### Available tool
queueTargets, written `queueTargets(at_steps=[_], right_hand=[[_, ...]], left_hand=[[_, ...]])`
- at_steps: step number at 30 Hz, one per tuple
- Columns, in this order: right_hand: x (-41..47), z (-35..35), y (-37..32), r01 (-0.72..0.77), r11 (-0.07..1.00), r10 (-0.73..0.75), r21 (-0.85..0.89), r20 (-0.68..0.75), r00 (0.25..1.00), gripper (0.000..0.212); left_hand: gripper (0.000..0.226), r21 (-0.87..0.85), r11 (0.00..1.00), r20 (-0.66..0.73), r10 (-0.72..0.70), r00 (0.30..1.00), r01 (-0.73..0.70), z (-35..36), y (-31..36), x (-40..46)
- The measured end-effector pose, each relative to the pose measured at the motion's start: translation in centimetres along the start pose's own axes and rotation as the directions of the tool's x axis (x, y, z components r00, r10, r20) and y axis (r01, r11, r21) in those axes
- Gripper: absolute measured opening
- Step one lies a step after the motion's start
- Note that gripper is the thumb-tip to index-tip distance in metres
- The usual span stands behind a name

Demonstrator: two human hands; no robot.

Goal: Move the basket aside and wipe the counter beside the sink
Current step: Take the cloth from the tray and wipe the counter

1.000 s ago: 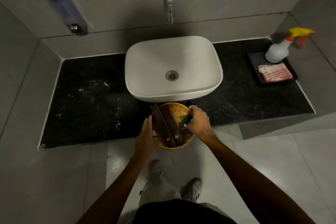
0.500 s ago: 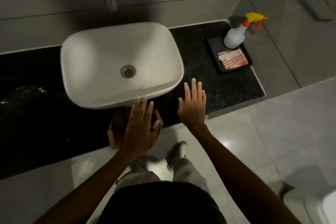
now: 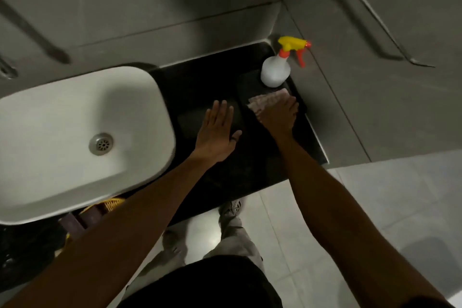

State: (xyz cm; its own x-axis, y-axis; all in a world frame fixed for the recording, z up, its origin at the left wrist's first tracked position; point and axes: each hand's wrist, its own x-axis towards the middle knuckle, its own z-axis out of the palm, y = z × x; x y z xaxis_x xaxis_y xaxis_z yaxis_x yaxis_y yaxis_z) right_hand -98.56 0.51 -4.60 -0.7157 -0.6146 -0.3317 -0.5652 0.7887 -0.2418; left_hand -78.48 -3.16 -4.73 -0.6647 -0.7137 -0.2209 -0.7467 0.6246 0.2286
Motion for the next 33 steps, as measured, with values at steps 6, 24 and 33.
queueTargets(at_steps=[6,24,33], right_hand=[[4.5,-0.5,0.0,-0.110,0.993,0.110,0.036,0.000,0.994,0.069],[-15.4,-5.7,-27.7,0.063,0.381,-0.715,0.922,0.251,0.652,0.033],[-42.0,5.0,-43.5,0.490,0.431,-0.878,0.758,0.227,0.422,0.030]], left_hand=[[0.073,-0.049,0.998,0.050,-0.043,0.998,0.045,-0.5,1.3,2.3],[0.039,-0.964,-0.262,0.158,-0.433,0.887,0.044,-19.1,-17.9,-9.9],[0.035,-0.999,0.011,0.023,-0.624,0.781,0.038,-19.8,-43.3,-38.8]])
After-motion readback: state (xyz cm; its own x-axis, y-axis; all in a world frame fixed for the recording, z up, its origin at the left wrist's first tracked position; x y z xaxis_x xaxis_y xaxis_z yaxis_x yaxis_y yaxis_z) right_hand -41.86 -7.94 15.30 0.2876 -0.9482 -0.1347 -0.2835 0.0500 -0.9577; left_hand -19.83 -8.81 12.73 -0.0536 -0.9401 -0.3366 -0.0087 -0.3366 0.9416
